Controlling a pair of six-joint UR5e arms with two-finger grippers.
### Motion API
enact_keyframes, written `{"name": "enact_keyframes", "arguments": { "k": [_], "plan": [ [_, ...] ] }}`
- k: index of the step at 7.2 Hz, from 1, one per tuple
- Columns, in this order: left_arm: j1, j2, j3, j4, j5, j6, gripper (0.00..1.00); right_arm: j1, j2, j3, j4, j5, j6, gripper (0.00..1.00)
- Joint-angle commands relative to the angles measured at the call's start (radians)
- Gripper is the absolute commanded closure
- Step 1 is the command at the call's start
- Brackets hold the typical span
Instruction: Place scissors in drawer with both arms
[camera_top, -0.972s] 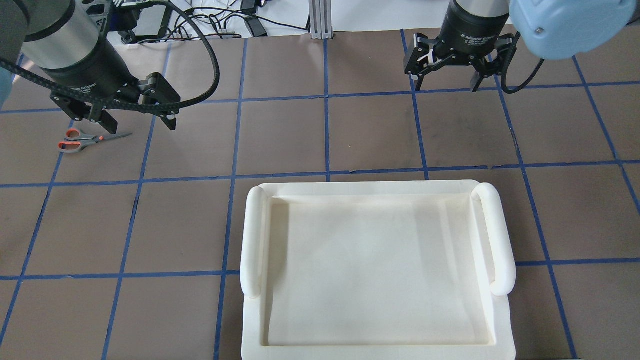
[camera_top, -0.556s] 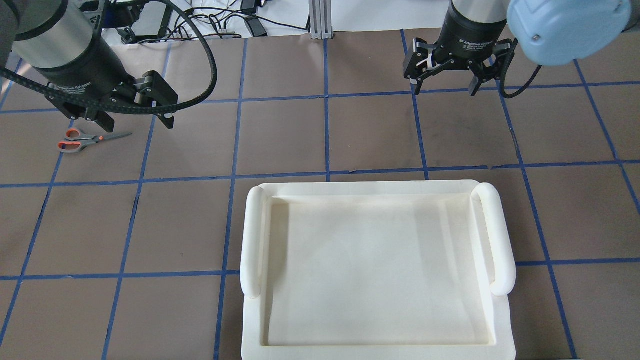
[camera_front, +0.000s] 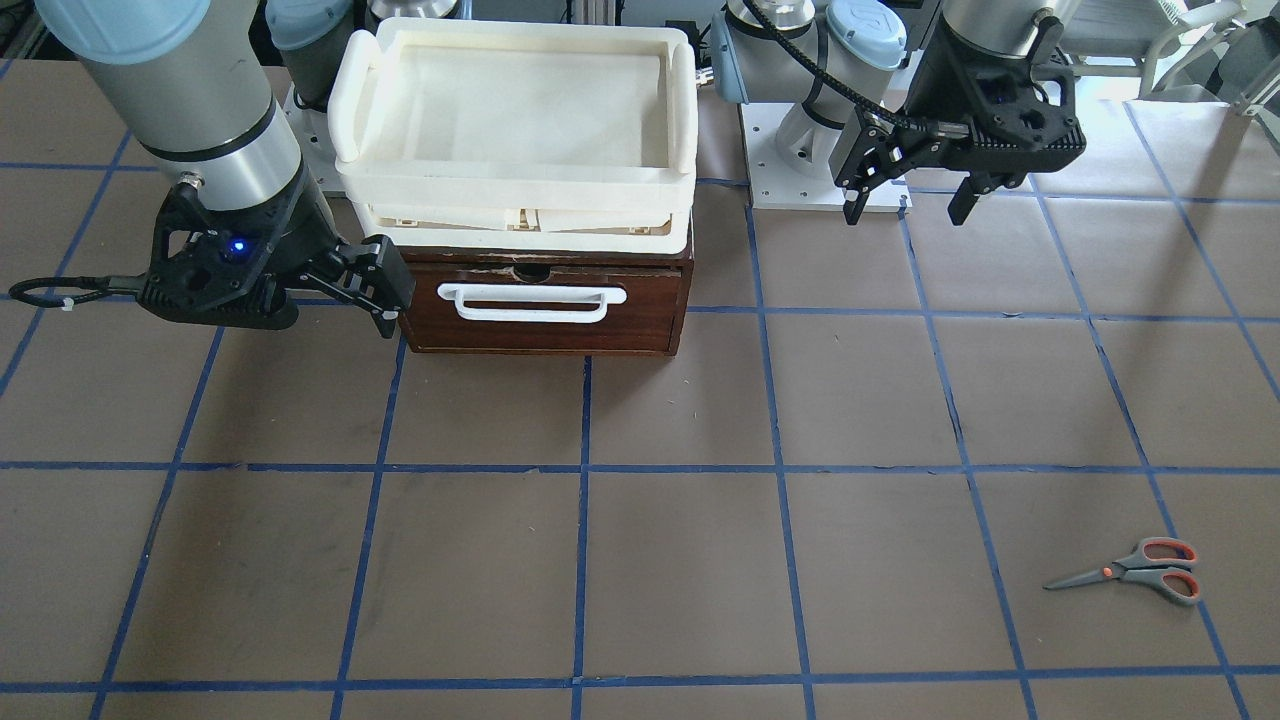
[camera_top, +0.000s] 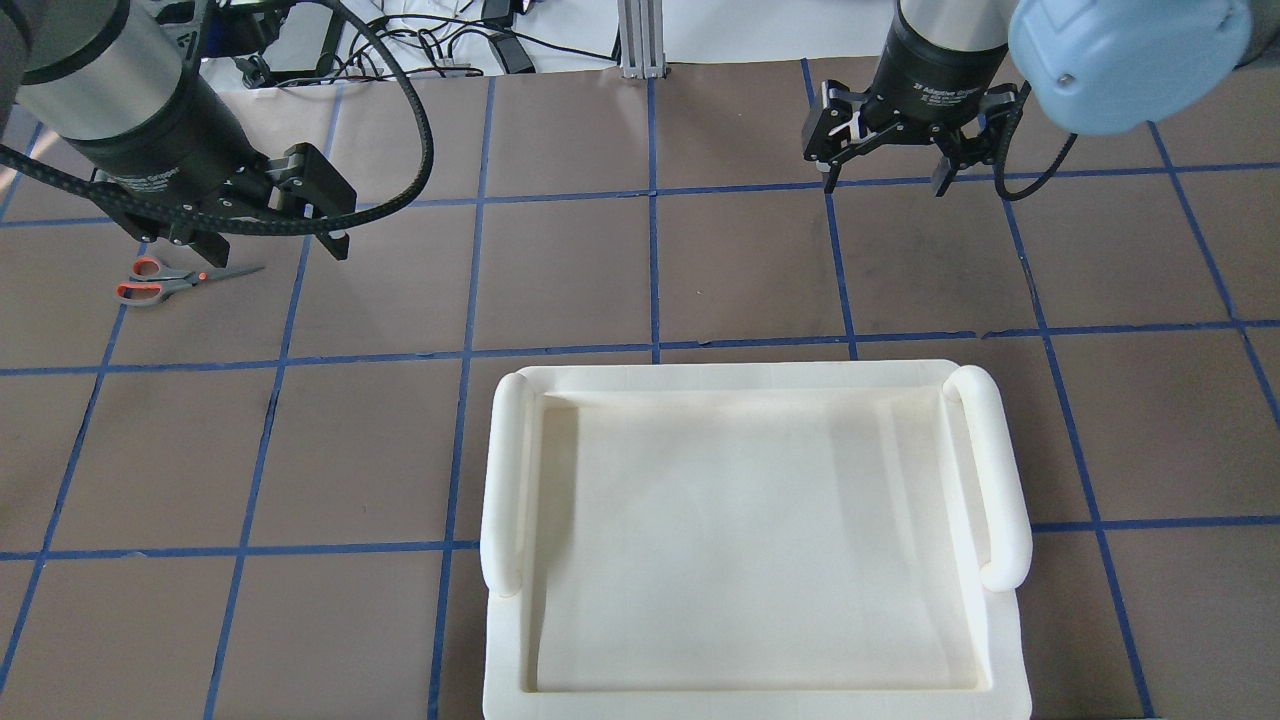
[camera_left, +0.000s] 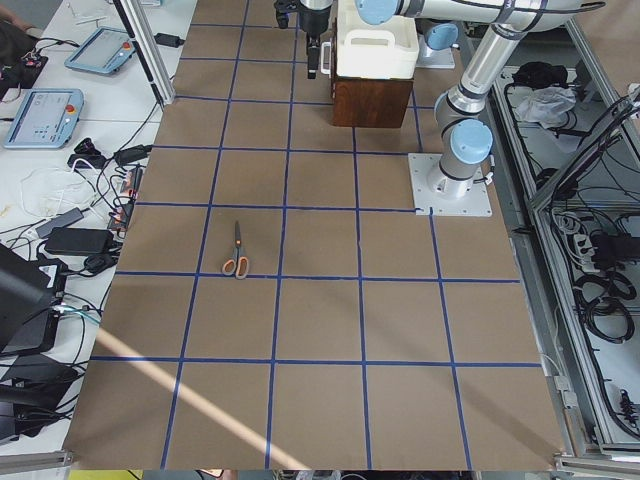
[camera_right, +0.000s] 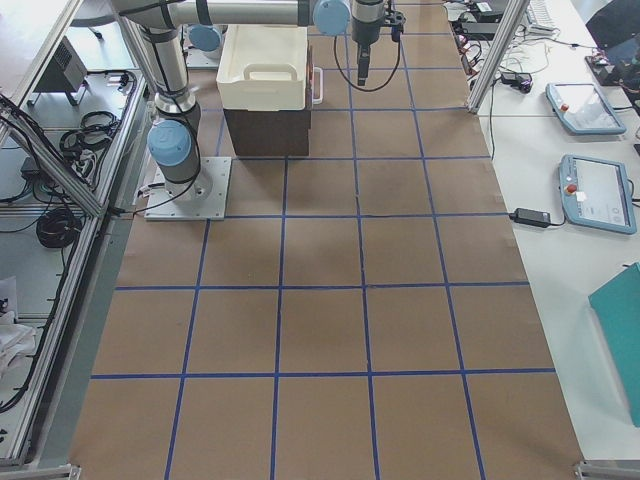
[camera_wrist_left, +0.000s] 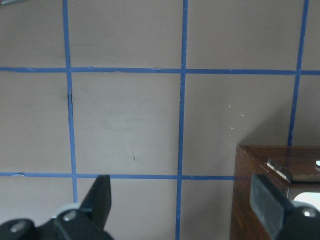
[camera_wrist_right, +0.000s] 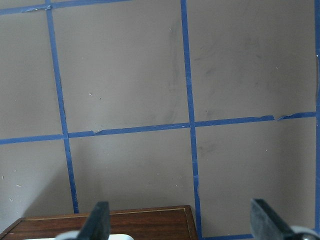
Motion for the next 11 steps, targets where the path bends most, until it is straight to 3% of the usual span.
{"name": "enact_keyframes", "arguments": {
  "k": [1, 4, 7, 8, 9, 11],
  "plan": [
    [0.017, 0.002, -0.034, 0.047, 0.008, 0.209, 0.00, 0.008, 0.018, 0.008, -0.017, -0.001, 0.005, 0.00],
    [0.165, -0.092, -0.100, 0.231, 0.019, 0.557, 0.00, 0.174, 0.070, 0.011, -0.040, 0.001, -0.033, 0.00],
    [0.361, -0.152, -0.101, 0.233, 0.013, 1.008, 0.00, 0.227, 0.109, 0.013, -0.020, 0.019, -0.550, 0.00],
    [0.414, -0.186, -0.101, 0.241, 0.022, 1.127, 0.00, 0.226, 0.127, 0.013, -0.019, 0.074, -0.783, 0.00],
    [0.469, -0.224, -0.100, 0.279, 0.022, 1.202, 0.00, 0.221, 0.127, 0.011, 0.009, 0.144, -0.879, 0.00],
    [0.558, -0.302, -0.100, 0.317, 0.022, 1.523, 0.00, 0.224, 0.167, 0.013, 0.018, 0.122, -1.306, 0.00]
  ]
}}
